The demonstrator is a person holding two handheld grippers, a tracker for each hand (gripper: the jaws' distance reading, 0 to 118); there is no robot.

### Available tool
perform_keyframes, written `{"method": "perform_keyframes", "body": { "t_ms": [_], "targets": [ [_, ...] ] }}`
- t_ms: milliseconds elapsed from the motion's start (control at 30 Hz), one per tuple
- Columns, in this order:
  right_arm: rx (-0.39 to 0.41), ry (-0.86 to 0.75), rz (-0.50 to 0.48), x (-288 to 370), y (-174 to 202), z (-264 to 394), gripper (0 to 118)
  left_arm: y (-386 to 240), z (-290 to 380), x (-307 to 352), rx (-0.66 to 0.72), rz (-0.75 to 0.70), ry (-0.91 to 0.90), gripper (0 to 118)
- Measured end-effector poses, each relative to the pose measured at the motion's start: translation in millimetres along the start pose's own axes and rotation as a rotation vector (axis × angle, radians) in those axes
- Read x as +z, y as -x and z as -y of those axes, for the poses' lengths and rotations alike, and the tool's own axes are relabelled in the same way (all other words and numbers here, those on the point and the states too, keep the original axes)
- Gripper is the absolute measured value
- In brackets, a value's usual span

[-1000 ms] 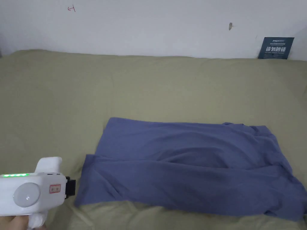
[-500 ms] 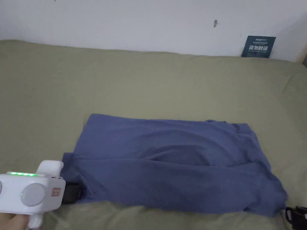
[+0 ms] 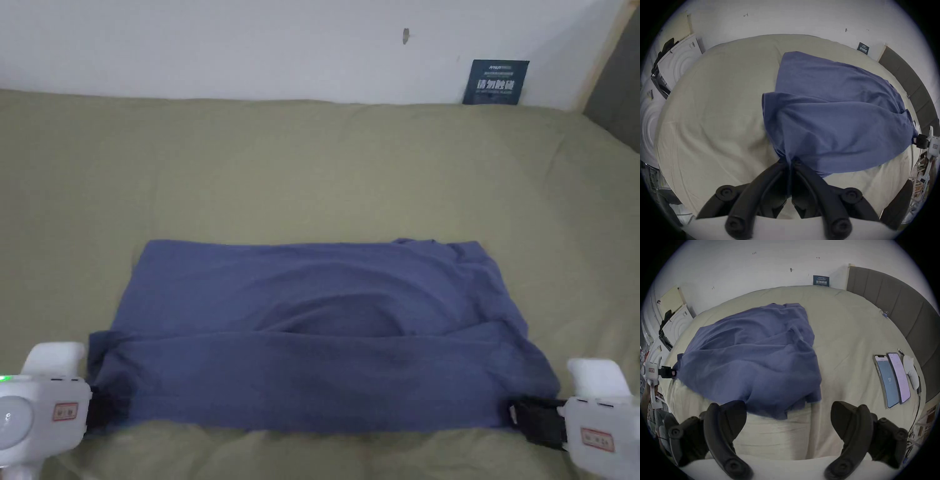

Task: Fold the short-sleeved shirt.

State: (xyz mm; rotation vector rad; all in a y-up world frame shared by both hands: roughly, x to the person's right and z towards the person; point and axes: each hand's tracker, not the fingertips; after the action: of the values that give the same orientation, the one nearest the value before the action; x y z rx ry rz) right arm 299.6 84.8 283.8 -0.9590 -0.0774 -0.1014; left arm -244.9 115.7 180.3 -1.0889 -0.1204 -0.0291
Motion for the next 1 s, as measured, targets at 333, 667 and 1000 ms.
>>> {"method": "perform_keyframes", "body": {
  "t_ms": [333, 667, 1000],
  "targets": [
    [0.090, -0.028, -0.018, 63, -2, 8, 5, 5, 5, 36, -0.027, 0.005, -0.040, 3],
    [0.134, 0.017, -0.050, 123, 8, 76, 5, 29, 87, 89, 0.002, 0.008, -0.024, 3],
    [0.090, 0.054, -0.066, 131, 9, 105, 7, 35, 126, 93, 0.079, 0.013, 0.002, 4]
  ]
}}
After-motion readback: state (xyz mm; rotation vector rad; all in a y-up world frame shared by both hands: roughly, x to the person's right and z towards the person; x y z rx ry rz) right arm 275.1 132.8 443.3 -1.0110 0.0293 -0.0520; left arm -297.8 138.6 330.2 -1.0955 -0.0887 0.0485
